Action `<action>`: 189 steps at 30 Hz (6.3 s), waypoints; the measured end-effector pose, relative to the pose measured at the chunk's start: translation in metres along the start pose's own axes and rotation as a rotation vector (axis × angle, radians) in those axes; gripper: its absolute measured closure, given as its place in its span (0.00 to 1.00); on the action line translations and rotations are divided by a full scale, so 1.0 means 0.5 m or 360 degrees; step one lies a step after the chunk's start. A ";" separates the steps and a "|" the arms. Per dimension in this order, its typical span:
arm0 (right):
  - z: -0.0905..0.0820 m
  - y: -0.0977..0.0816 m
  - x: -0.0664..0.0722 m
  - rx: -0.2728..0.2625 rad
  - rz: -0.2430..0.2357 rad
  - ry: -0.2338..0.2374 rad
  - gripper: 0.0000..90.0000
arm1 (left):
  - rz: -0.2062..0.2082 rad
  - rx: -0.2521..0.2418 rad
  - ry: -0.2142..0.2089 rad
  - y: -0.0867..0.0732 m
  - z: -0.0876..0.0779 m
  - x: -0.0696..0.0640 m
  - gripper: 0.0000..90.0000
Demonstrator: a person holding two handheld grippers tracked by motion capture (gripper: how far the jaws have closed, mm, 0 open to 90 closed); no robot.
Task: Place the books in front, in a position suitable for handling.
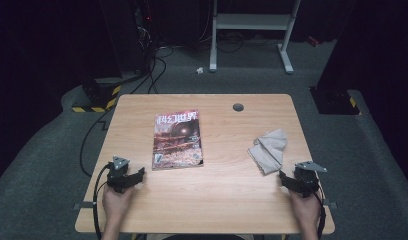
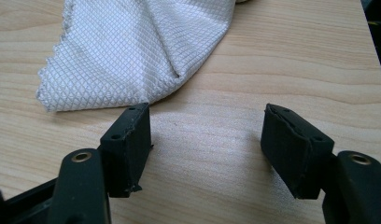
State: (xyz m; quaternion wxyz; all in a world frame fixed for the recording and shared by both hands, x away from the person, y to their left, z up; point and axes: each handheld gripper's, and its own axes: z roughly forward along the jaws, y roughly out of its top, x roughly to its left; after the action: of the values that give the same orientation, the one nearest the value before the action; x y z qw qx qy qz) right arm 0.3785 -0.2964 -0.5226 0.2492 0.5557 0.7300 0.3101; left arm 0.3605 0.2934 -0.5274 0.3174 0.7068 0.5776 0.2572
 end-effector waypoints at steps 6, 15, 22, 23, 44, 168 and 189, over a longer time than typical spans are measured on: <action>0.000 0.000 0.000 0.0000 0.0000 0.0000 0.37 | 0.0004 -0.0002 -0.0002 0.000 0.000 0.000 0.34; 0.000 0.000 0.000 0.0000 0.0000 0.0000 0.37 | 0.0027 -0.0002 -0.0033 0.000 0.000 -0.002 0.33; 0.000 0.000 0.000 0.0000 0.0000 0.0000 0.37 | 0.0028 -0.0001 -0.0031 0.000 0.000 -0.002 0.34; 0.000 0.000 0.000 0.0001 0.0000 0.0001 0.37 | 0.0029 -0.0001 -0.0028 0.000 0.001 -0.002 0.34; -0.004 -0.002 0.008 -0.0015 -0.0006 0.0008 0.48 | -0.0036 -0.0031 -0.0167 0.008 -0.003 -0.002 0.34; 0.192 0.216 0.443 0.0202 -0.0322 0.0763 0.69 | 0.0048 0.0086 -0.0302 0.100 0.085 -0.095 0.45; 0.174 0.199 0.381 0.0187 -0.0308 0.0716 0.69 | 0.0085 0.0105 -0.0348 0.120 0.104 -0.160 0.45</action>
State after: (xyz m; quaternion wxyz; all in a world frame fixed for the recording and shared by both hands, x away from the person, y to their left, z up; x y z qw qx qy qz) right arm 0.4565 -0.0784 -0.5131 0.0764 0.4139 0.8336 0.3578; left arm 0.4215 0.1992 -0.5171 0.3481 0.7558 0.5287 0.1678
